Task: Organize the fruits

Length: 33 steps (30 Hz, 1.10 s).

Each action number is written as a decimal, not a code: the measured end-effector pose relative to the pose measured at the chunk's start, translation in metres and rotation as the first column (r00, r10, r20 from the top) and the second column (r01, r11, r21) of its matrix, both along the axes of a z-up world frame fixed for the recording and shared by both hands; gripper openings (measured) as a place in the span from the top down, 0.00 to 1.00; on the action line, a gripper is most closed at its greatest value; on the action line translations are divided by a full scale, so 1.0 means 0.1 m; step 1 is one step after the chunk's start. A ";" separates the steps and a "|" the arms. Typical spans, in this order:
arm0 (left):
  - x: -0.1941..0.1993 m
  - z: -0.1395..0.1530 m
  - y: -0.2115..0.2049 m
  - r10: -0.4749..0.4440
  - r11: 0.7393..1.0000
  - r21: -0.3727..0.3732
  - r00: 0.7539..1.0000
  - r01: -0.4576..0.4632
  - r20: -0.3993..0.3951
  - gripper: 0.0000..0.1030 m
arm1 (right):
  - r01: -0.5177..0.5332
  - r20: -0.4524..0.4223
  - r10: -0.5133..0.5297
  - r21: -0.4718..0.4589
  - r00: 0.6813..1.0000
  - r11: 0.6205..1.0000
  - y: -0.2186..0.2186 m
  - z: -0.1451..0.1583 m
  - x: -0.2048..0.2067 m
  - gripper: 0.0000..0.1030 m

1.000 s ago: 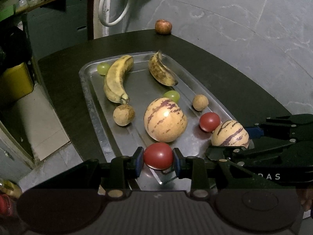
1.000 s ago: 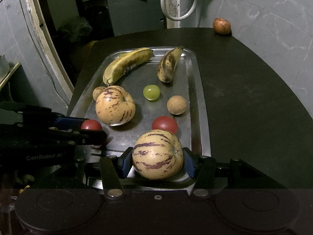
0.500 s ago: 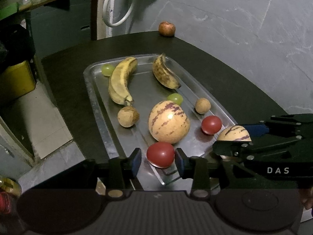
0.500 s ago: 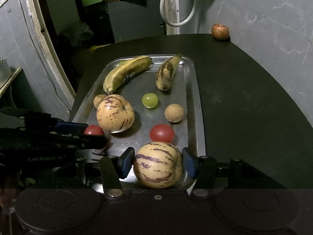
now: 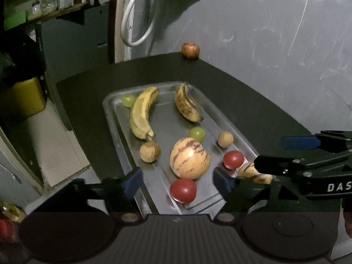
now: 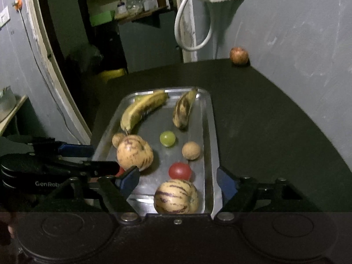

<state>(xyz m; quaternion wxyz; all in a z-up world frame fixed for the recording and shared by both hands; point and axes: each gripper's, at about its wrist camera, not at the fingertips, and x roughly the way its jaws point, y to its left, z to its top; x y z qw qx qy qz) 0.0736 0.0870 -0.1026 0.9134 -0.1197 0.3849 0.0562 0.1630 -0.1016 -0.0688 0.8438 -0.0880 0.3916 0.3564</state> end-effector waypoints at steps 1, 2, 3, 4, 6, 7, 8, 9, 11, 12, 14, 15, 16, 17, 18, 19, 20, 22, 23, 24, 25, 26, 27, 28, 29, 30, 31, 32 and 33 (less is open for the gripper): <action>-0.01 0.03 0.00 0.002 1.000 0.004 1.000 -0.002 0.005 0.22 | 0.004 0.005 -0.004 0.007 1.000 1.000 -0.02 0.03 -0.01 0.21; -0.02 0.07 0.00 0.005 1.000 0.008 1.000 -0.005 0.009 0.21 | 0.008 0.009 -0.009 0.014 1.000 1.000 -0.04 0.07 -0.02 0.20; -0.03 0.10 -0.01 0.008 1.000 0.012 1.000 -0.008 0.013 0.19 | 0.011 0.014 -0.012 0.022 1.000 1.000 -0.06 0.11 -0.03 0.19; -0.05 0.13 -0.01 0.010 1.000 0.016 1.000 -0.011 0.017 0.18 | 0.013 0.019 -0.014 0.031 1.000 0.999 -0.08 0.15 -0.04 0.18; -0.10 0.20 -0.03 0.016 0.999 0.027 1.000 -0.017 0.027 0.16 | 0.017 0.026 -0.018 0.046 1.000 0.999 -0.11 0.21 -0.07 0.16; -0.12 0.24 -0.04 0.017 0.999 0.033 0.999 -0.018 0.030 0.14 | 0.018 0.029 -0.019 0.057 0.999 0.998 -0.12 0.25 -0.08 0.14; -0.14 0.27 -0.05 0.017 0.999 0.039 0.999 -0.018 0.036 0.13 | 0.018 0.030 -0.020 0.067 0.999 0.998 -0.14 0.27 -0.10 0.13; -0.16 0.31 -0.05 0.017 0.999 0.044 0.999 -0.019 0.041 0.12 | 0.019 0.031 -0.021 0.075 0.999 0.997 -0.15 0.30 -0.11 0.12; -0.21 0.38 -0.06 0.019 0.998 0.054 0.998 -0.022 0.052 0.10 | 0.019 0.035 -0.022 0.088 0.999 0.996 -0.15 0.34 -0.15 0.12; -0.23 0.42 -0.06 0.020 0.998 0.056 0.998 -0.024 0.060 0.08 | 0.019 0.040 -0.023 0.092 0.999 0.996 -0.16 0.37 -0.17 0.12; -0.27 0.48 -0.04 0.019 0.998 0.058 0.997 -0.023 0.075 0.06 | 0.025 0.048 -0.030 0.101 0.998 0.995 -0.16 0.42 -0.21 0.11; -0.28 0.51 -0.03 0.017 0.998 0.059 0.997 -0.022 0.080 0.05 | 0.031 0.051 -0.036 0.108 0.998 0.994 -0.17 0.45 -0.23 0.10; -0.29 0.54 -0.03 0.015 0.998 0.062 0.996 -0.020 0.085 0.04 | 0.035 0.055 -0.042 0.115 0.998 0.993 -0.17 0.49 -0.25 0.09; -0.29 0.58 -0.01 0.009 0.998 0.063 0.996 -0.015 0.094 0.04 | 0.039 0.062 -0.047 0.122 0.997 0.992 -0.17 0.53 -0.28 0.08; -0.29 0.61 0.00 0.003 0.998 0.064 0.995 -0.010 0.102 0.03 | 0.044 0.072 -0.053 0.128 0.996 0.991 -0.17 0.58 -0.30 0.06; -0.29 0.65 0.01 -0.002 0.998 0.065 0.994 -0.005 0.110 0.02 | 0.049 0.080 -0.060 0.133 0.995 0.990 -0.18 0.62 -0.32 0.06; -0.29 0.69 0.02 -0.009 0.998 0.065 0.993 0.001 0.118 0.02 | 0.055 0.087 -0.068 0.139 0.994 0.989 -0.18 0.66 -0.34 0.05; -0.29 0.76 0.05 -0.022 0.998 0.062 0.990 0.013 0.137 0.01 | 0.074 0.097 -0.089 0.151 0.991 0.986 -0.20 0.76 -0.37 0.04; -0.29 0.80 0.07 -0.030 0.998 0.061 0.989 0.022 0.147 0.01 | 0.083 0.102 -0.100 0.158 0.990 0.984 -0.20 0.81 -0.39 0.04; -0.29 0.83 0.08 -0.036 0.998 0.059 0.988 0.027 0.151 0.01 | 0.094 0.107 -0.112 0.165 0.988 0.982 -0.21 0.86 -0.41 0.02; -0.30 0.87 0.10 -0.043 0.998 0.058 0.987 0.034 0.155 0.01 | 0.106 0.114 -0.126 0.170 0.985 0.980 -0.21 0.92 -0.44 0.01; -0.32 0.91 0.12 -0.052 0.997 0.059 0.985 0.043 0.163 0.01 | 0.116 0.119 -0.138 0.175 0.983 0.978 -0.22 0.97 -0.47 0.01; -0.33 0.93 0.14 -0.057 0.997 0.057 0.984 0.048 0.169 0.01 | 0.128 0.120 -0.151 0.178 0.981 0.976 -0.22 1.03 -0.50 0.01; -0.36 0.97 0.16 -0.063 0.997 0.051 0.982 0.054 0.176 0.01 | 0.139 0.121 -0.162 0.179 0.979 0.974 -0.22 1.07 -0.54 0.01; -0.39 1.00 0.18 -0.067 0.997 0.045 0.981 0.060 0.180 0.01 | 0.151 0.123 -0.175 0.182 0.977 0.972 -0.22 1.12 -0.58 0.01; -0.43 1.03 0.20 -0.071 0.997 0.040 0.980 0.064 0.185 0.01 | 0.162 0.123 -0.187 0.185 0.975 0.969 -0.23 1.17 -0.64 0.01; -0.47 1.06 0.21 -0.074 0.997 0.034 0.979 0.069 0.191 0.01 | 0.172 0.122 -0.197 0.190 0.973 0.967 -0.23 1.21 -0.70 0.01; -0.51 1.09 0.23 -0.077 0.997 0.026 0.978 0.074 0.196 0.01 | 0.181 0.123 -0.207 0.193 0.971 0.964 -0.24 1.24 -0.76 0.01; -0.56 1.11 0.25 -0.080 0.997 0.019 0.977 0.078 0.199 0.00 | 0.189 0.126 -0.215 0.193 0.968 0.963 -0.24 1.27 -0.82 0.01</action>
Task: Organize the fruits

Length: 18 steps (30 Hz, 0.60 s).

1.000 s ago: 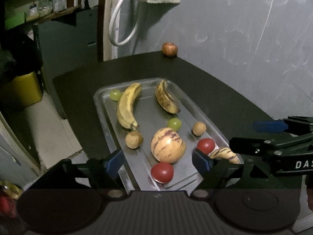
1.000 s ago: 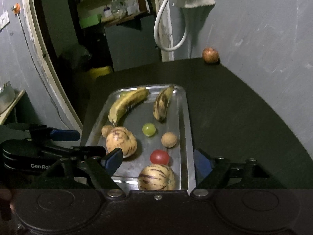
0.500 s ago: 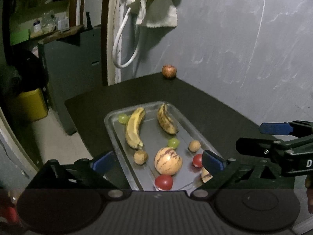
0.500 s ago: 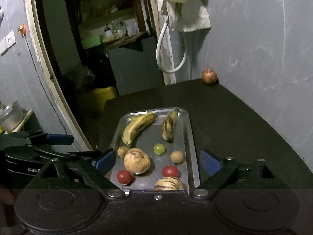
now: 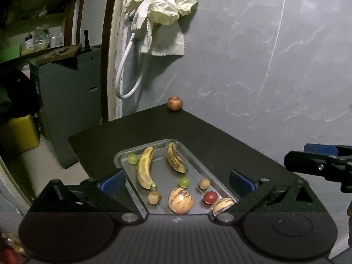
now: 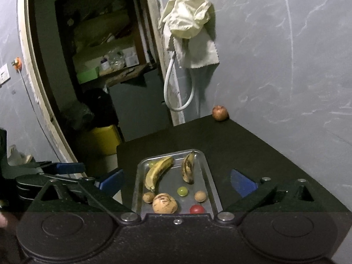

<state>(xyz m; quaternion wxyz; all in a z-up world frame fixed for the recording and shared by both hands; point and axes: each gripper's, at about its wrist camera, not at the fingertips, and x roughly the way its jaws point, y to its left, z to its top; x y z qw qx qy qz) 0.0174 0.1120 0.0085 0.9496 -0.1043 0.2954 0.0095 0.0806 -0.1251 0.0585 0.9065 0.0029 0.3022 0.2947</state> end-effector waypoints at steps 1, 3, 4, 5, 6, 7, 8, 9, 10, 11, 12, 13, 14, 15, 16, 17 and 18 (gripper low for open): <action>-0.05 0.01 0.02 -0.007 1.000 -0.004 1.000 0.007 0.002 0.00 | 0.008 0.003 -0.008 -0.004 1.000 1.000 0.00 0.03 -0.07 0.01; -0.14 0.01 0.03 -0.021 1.000 -0.009 1.000 0.021 0.000 0.00 | 0.020 0.003 -0.020 -0.013 1.000 1.000 0.02 0.05 -0.21 0.01; -0.20 0.00 0.04 -0.030 0.999 -0.017 1.000 0.030 -0.003 0.00 | 0.027 0.003 -0.027 -0.018 1.000 0.999 0.02 0.06 -0.27 0.01; -0.25 -0.03 0.05 -0.035 0.999 -0.027 0.999 0.035 -0.006 0.00 | 0.032 0.004 -0.032 -0.023 0.999 0.999 0.02 0.05 -0.33 0.01; -0.30 -0.05 0.05 -0.041 0.998 -0.037 0.999 0.040 -0.012 0.00 | 0.037 0.003 -0.037 -0.030 0.999 0.999 0.03 0.05 -0.40 0.01; -0.35 -0.09 0.05 -0.045 0.998 -0.047 0.999 0.044 -0.018 0.00 | 0.044 0.000 -0.044 -0.035 0.999 0.998 0.03 0.05 -0.46 0.01; -0.41 -0.13 0.06 -0.050 0.997 -0.058 0.998 0.049 -0.025 0.00 | 0.052 -0.005 -0.052 -0.040 0.999 0.998 0.02 0.04 -0.53 0.01; -0.46 -0.16 0.06 -0.054 0.997 -0.064 0.998 0.052 -0.035 0.00 | 0.063 -0.012 -0.064 -0.044 0.998 0.997 0.02 0.04 -0.60 0.01; -0.51 -0.20 0.05 -0.056 0.996 -0.068 0.997 0.053 -0.049 0.00 | 0.072 -0.022 -0.073 -0.046 0.997 0.996 0.01 0.02 -0.68 0.01; -0.55 -0.25 0.05 -0.054 0.997 -0.067 0.996 0.050 -0.066 0.00 | 0.076 -0.031 -0.078 -0.049 0.996 0.996 0.00 0.00 -0.75 0.01; -0.60 -0.30 0.04 -0.052 0.997 -0.061 0.995 0.047 -0.088 0.00 | 0.080 -0.040 -0.083 -0.054 0.996 0.995 -0.02 -0.03 -0.83 0.01; -0.64 -0.34 0.03 -0.054 0.997 -0.058 0.993 0.048 -0.100 0.00 | 0.084 -0.050 -0.087 -0.061 0.995 0.995 -0.03 -0.06 -0.91 0.01; -0.69 -0.39 0.02 -0.061 0.997 -0.060 0.992 0.054 -0.113 0.00 | 0.083 -0.058 -0.087 -0.067 0.995 0.994 -0.03 -0.09 -0.98 0.01; -0.73 -0.43 0.02 -0.065 0.996 -0.066 0.991 0.057 -0.121 0.00 | 0.083 -0.068 -0.088 -0.077 0.994 0.994 -0.02 -0.13 -1.04 0.01; -0.76 -0.46 0.02 -0.068 0.996 -0.071 0.989 0.059 -0.129 0.00 | 0.085 -0.077 -0.092 -0.083 0.993 0.993 -0.02 -0.17 -1.09 0.01; -0.81 -0.50 0.01 -0.070 0.996 -0.073 0.988 0.060 -0.138 0.00 | 0.086 -0.086 -0.094 -0.089 0.992 0.992 -0.02 -0.20 -1.13 0.01; -0.83 -0.52 0.00 -0.070 0.996 -0.073 0.987 0.060 -0.143 0.00 | 0.087 -0.092 -0.095 -0.095 0.991 0.992 -0.01 -0.23 -1.17 0.01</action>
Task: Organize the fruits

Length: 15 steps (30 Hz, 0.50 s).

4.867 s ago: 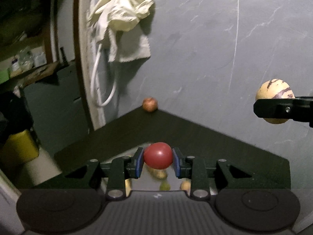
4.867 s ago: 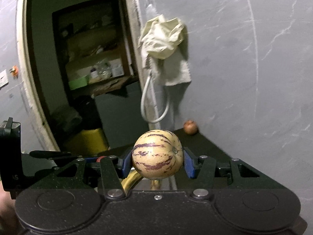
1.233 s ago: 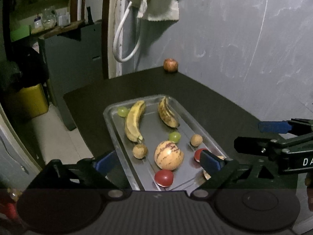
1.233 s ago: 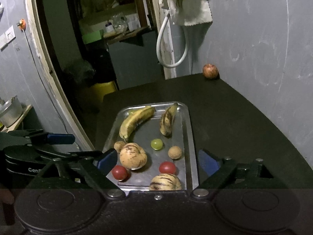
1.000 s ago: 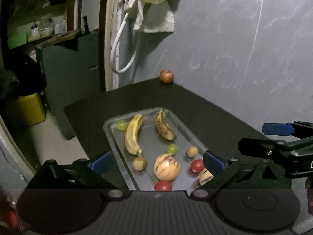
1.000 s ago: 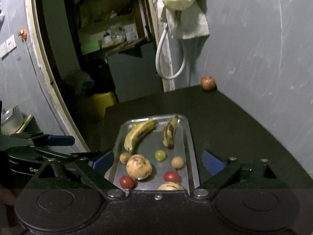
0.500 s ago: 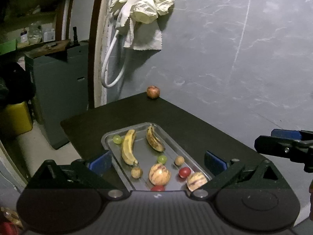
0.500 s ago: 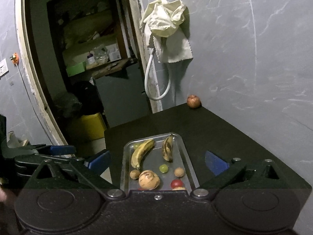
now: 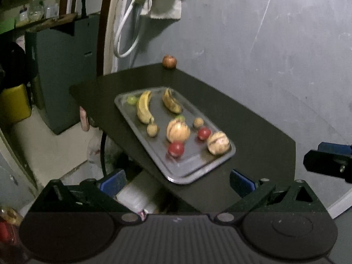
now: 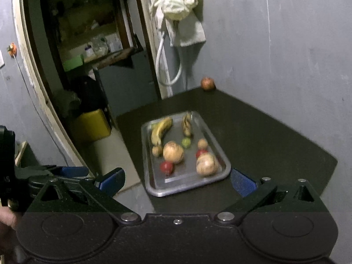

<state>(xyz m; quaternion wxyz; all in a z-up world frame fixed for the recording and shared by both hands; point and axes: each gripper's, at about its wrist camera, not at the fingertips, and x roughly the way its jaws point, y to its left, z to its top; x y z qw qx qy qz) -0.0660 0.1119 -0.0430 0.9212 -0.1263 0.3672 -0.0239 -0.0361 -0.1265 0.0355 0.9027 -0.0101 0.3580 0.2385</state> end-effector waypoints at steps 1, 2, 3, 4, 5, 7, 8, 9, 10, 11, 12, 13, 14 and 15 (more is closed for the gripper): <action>-0.02 -0.01 -0.01 -0.003 1.000 -0.002 1.000 0.003 -0.003 0.00 | 0.004 -0.005 -0.004 -0.005 1.000 1.000 0.00 -0.03 -0.03 0.01; -0.04 -0.01 -0.02 -0.006 1.000 -0.004 1.000 0.006 -0.005 0.00 | 0.008 -0.010 -0.008 -0.008 1.000 1.000 0.01 -0.06 -0.04 0.01; -0.05 0.00 -0.02 -0.008 1.000 -0.001 1.000 0.008 -0.005 0.00 | 0.010 -0.016 -0.010 -0.007 1.000 1.000 0.02 -0.08 -0.04 0.01; -0.06 0.01 -0.02 -0.009 1.000 0.004 1.000 0.009 -0.001 0.00 | 0.012 -0.019 -0.012 -0.004 1.000 1.000 0.04 -0.09 -0.03 0.01; -0.07 0.04 -0.02 -0.007 1.000 0.013 1.000 0.007 0.006 0.00 | 0.010 -0.016 -0.010 -0.001 1.000 1.000 0.05 -0.08 -0.02 0.01; -0.07 0.09 -0.02 0.000 1.000 0.027 1.000 -0.001 0.026 0.00 | -0.002 0.008 0.002 0.013 1.000 1.000 0.09 -0.04 0.01 0.01; -0.05 0.12 -0.02 0.008 0.999 0.034 0.999 -0.009 0.035 0.00 | -0.008 0.022 0.007 0.020 1.000 1.000 0.10 -0.02 0.03 0.01; -0.03 0.16 -0.01 0.014 0.999 0.038 0.999 -0.015 0.045 0.00 | -0.014 0.037 0.013 0.028 0.999 1.000 0.12 0.02 0.07 0.01; -0.02 0.19 0.00 0.019 0.999 0.043 0.998 -0.021 0.057 0.00 | -0.019 0.049 0.017 0.035 0.999 0.999 0.13 0.03 0.10 0.01; 0.01 0.22 0.01 0.027 0.998 0.054 0.997 -0.030 0.071 0.00 | -0.025 0.060 0.022 0.040 0.998 0.999 0.14 0.05 0.13 0.01; 0.03 0.25 0.01 0.036 0.997 0.065 0.996 -0.041 0.081 0.00 | -0.034 0.068 0.031 0.043 0.997 0.999 0.15 0.06 0.17 0.01; 0.05 0.27 0.01 0.044 0.996 0.072 0.995 -0.051 0.086 0.00 | -0.041 0.072 0.038 0.043 0.997 0.998 0.16 0.07 0.20 0.01; 0.07 0.28 0.02 0.053 0.995 0.080 0.994 -0.060 0.092 0.00 | -0.046 0.076 0.042 0.043 0.996 0.998 0.17 0.07 0.23 0.01; 0.08 0.29 0.02 0.057 0.994 0.087 0.994 -0.066 0.094 0.00 | -0.051 0.074 0.048 0.044 0.996 0.998 0.16 0.06 0.26 0.01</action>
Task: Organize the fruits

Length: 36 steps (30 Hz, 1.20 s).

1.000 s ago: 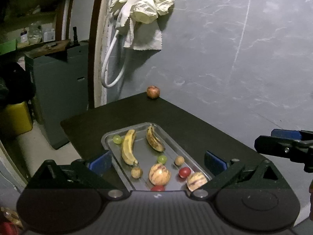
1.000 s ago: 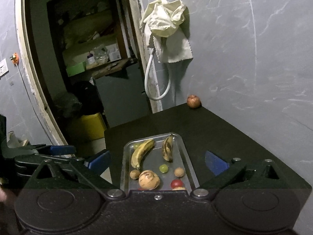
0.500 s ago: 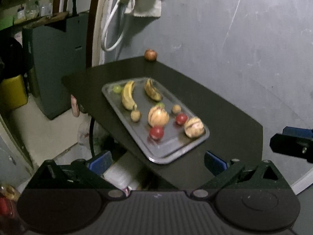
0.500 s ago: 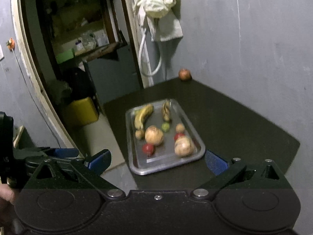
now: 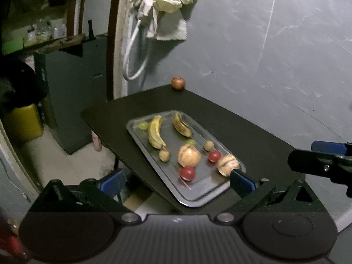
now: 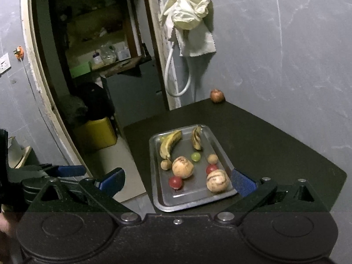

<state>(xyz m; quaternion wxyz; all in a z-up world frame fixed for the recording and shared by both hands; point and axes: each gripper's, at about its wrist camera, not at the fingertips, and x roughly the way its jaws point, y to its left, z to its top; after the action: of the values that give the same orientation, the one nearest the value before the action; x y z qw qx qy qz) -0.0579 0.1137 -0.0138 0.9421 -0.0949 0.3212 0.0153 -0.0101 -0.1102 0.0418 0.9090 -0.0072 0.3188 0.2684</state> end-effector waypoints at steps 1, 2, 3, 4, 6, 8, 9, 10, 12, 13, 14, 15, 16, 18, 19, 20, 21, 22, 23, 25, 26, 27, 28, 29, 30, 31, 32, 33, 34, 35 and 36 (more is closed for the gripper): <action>0.01 0.00 0.00 0.006 1.000 0.005 1.000 -0.006 0.001 0.00 | -0.002 -0.004 0.002 0.001 1.000 1.000 -0.01 -0.01 0.03 0.01; 0.01 0.01 0.00 0.010 1.000 0.004 1.000 -0.010 0.002 0.00 | -0.001 -0.010 0.001 0.003 1.000 1.000 -0.01 -0.02 0.05 0.01; 0.01 0.01 0.00 0.010 1.000 0.002 1.000 -0.010 0.005 0.00 | -0.001 -0.014 0.001 0.004 1.000 1.000 -0.03 -0.03 0.07 0.01; 0.01 0.01 -0.01 0.009 1.000 0.001 1.000 -0.009 0.006 0.00 | -0.002 -0.016 0.002 0.004 1.000 1.000 -0.03 -0.03 0.08 0.01; 0.02 0.00 -0.01 0.012 1.000 0.007 1.000 -0.012 -0.001 0.00 | -0.003 -0.021 0.003 0.004 1.000 1.000 -0.04 -0.05 0.11 0.01; 0.03 0.00 -0.03 0.009 1.000 0.012 1.000 -0.009 -0.004 0.00 | -0.002 -0.021 0.002 0.004 1.000 1.000 -0.06 -0.05 0.11 0.01; 0.04 0.00 -0.04 0.006 1.000 0.015 1.000 -0.005 -0.004 0.00 | 0.000 -0.023 0.000 0.005 1.000 1.000 -0.07 -0.06 0.12 0.01; 0.04 0.00 -0.05 0.003 1.000 0.017 1.000 -0.002 -0.003 0.00 | 0.001 -0.024 -0.001 0.006 1.000 1.000 -0.08 -0.06 0.11 0.01; 0.04 0.01 -0.07 -0.006 1.000 0.023 1.000 0.006 -0.002 0.00 | 0.008 -0.028 -0.008 0.007 1.000 1.000 -0.09 -0.07 0.12 0.01; 0.03 0.01 -0.06 -0.013 1.000 0.025 1.000 0.013 -0.001 0.00 | 0.011 -0.030 -0.010 0.009 0.999 1.000 -0.10 -0.08 0.12 0.01; 0.04 0.01 -0.06 -0.016 1.000 0.026 1.000 0.016 -0.001 0.00 | 0.013 -0.031 -0.012 0.010 0.999 1.000 -0.11 -0.08 0.12 0.01; 0.05 0.01 -0.07 -0.019 0.999 0.027 1.000 0.019 -0.002 0.00 | 0.014 -0.031 -0.014 0.010 0.999 1.000 -0.11 -0.08 0.13 0.01; 0.06 0.01 -0.07 -0.021 0.999 0.026 1.000 0.021 -0.003 0.00 | 0.015 -0.031 -0.014 0.010 0.999 1.000 -0.12 -0.09 0.13 0.01; 0.07 0.01 -0.08 -0.024 0.999 0.024 1.000 0.024 -0.003 0.00 | 0.016 -0.030 -0.016 0.009 0.999 1.000 -0.12 -0.09 0.13 0.01; 0.07 0.01 -0.08 -0.024 0.999 0.023 1.000 0.024 -0.004 0.00 | 0.017 -0.031 -0.016 0.009 0.999 1.000 -0.13 -0.09 0.13 0.01; 0.07 0.01 -0.08 -0.026 0.999 0.021 1.000 0.026 -0.006 0.00 | 0.016 -0.031 -0.016 0.009 0.999 1.000 -0.13 -0.09 0.13 0.01; 0.08 0.00 -0.09 -0.028 0.999 0.019 1.000 0.028 -0.007 0.00 | 0.017 -0.030 -0.017 0.008 0.999 1.000 -0.13 -0.09 0.13 0.01; 0.08 0.00 -0.09 -0.030 0.999 0.018 1.000 0.030 -0.006 0.00 | 0.018 -0.029 -0.018 0.007 0.999 1.000 -0.13 -0.08 0.13 0.01; 0.09 0.00 -0.10 -0.031 0.999 0.019 0.999 0.031 -0.007 0.00 | 0.018 -0.030 -0.018 0.007 0.999 1.000 -0.14 -0.08 0.13 0.01; 0.09 0.00 -0.11 -0.034 0.999 0.016 0.999 0.034 -0.007 0.00 | 0.020 -0.029 -0.020 0.008 0.999 1.000 -0.15 -0.08 0.13 0.01; 0.09 0.00 -0.12 -0.035 0.999 0.018 0.999 0.035 -0.007 0.00 | 0.021 -0.029 -0.020 0.007 0.999 1.000 -0.15 -0.08 0.13 0.01; 0.10 0.00 -0.12 -0.036 0.999 0.020 0.999 0.036 -0.007 0.00 | 0.023 -0.030 -0.022 0.007 0.999 1.000 -0.15 -0.08 0.13 0.01; 0.10 0.00 -0.12 -0.038 0.999 0.021 0.999 0.038 -0.008 0.00 | 0.023 -0.030 -0.023 0.007 0.999 1.000 -0.16 -0.08 0.13 0.01; 0.10 -0.01 -0.12 -0.039 0.999 0.020 0.999 0.039 -0.008 0.00 | 0.024 -0.031 -0.024 0.007 0.999 1.000 -0.16 -0.08 0.13 0.01; 0.11 -0.01 -0.13 -0.040 0.999 0.020 0.999 0.040 -0.008 0.00 | 0.025 -0.031 -0.025 0.006 0.999 1.000 -0.16 -0.08 0.12 0.01; 0.11 -0.01 -0.13 -0.041 0.999 0.021 0.999 0.041 -0.008 0.00 | 0.025 -0.032 -0.025 0.006 0.999 1.000 -0.16 -0.08 0.12 0.01; 0.11 -0.01 -0.14 -0.041 0.999 0.021 0.999 0.041 -0.008 0.00 | 0.025 -0.032 -0.025 0.006 0.999 1.000 -0.16 -0.08 0.11 0.01; 0.11 -0.01 -0.14 -0.042 0.999 0.021 0.999 0.042 -0.008 0.00 | 0.025 -0.031 -0.024 0.007 0.999 1.000 -0.16 -0.08 0.11 0.01; 0.11 -0.01 -0.14 -0.042 0.999 0.021 0.999 0.042 -0.008 0.00 | 0.024 -0.032 -0.024 0.006 0.999 1.000 -0.16 -0.08 0.11 0.01; 0.11 -0.01 -0.14 -0.042 0.999 0.021 0.999 0.042 -0.008 0.00 | 0.025 -0.032 -0.025 0.006 0.999 1.000 -0.16 -0.08 0.11 0.01; 0.11 -0.01 -0.14 -0.042 0.999 0.021 0.999 0.043 -0.008 0.00 | 0.025 -0.033 -0.025 0.007 0.999 1.000 -0.17 -0.08 0.11 0.01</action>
<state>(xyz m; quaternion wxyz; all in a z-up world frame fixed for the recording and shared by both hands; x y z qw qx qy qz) -0.0472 0.0994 -0.0148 0.9419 -0.0782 0.3266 -0.0010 0.0007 -0.1270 0.0338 0.9070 0.0046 0.3327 0.2583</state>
